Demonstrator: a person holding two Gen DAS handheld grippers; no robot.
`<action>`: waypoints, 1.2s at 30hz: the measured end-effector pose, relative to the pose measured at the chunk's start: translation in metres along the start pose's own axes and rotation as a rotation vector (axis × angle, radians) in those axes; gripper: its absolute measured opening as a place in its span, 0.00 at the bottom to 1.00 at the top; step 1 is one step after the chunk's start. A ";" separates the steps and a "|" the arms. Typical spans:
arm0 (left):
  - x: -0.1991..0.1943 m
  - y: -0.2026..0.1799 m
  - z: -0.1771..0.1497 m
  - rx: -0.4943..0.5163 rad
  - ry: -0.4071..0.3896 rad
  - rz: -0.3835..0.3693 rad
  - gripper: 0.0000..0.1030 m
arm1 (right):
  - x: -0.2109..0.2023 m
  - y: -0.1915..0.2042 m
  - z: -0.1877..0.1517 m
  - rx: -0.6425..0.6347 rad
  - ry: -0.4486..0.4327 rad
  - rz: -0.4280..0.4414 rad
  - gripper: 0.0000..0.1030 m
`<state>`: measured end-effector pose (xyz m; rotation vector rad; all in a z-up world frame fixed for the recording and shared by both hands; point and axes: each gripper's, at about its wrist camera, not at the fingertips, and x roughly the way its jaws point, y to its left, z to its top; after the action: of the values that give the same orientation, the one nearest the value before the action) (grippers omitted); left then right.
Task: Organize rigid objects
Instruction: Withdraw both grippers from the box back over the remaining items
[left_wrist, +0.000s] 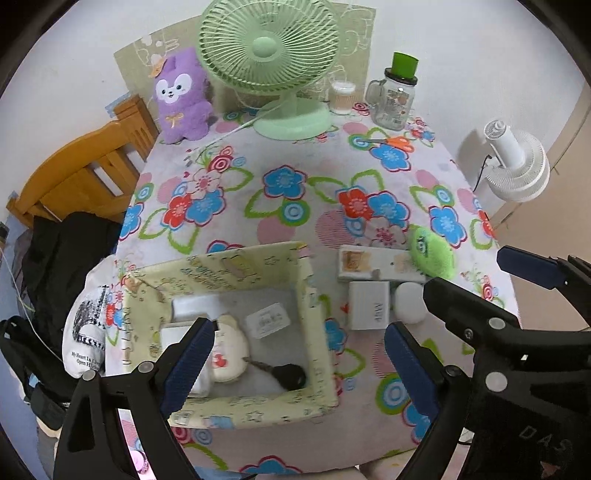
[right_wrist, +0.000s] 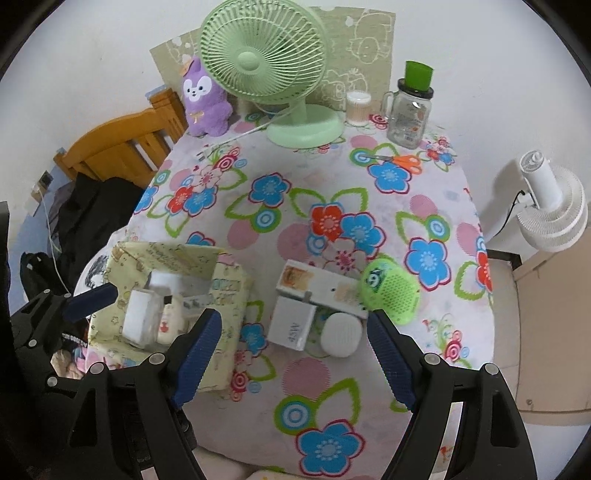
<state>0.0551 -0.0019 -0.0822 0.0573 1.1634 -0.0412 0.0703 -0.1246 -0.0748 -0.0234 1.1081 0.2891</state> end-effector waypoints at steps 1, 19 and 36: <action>0.000 -0.004 0.001 0.001 -0.001 -0.001 0.92 | -0.001 -0.004 0.000 0.000 0.000 0.000 0.81; 0.003 -0.068 0.010 -0.018 -0.012 -0.009 0.92 | -0.009 -0.073 -0.001 -0.018 -0.022 -0.002 0.81; 0.026 -0.101 0.021 -0.068 -0.043 -0.012 0.92 | 0.003 -0.112 0.003 -0.057 -0.048 -0.014 0.81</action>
<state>0.0784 -0.1042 -0.1002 -0.0105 1.1213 -0.0139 0.1018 -0.2314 -0.0902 -0.0747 1.0520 0.3068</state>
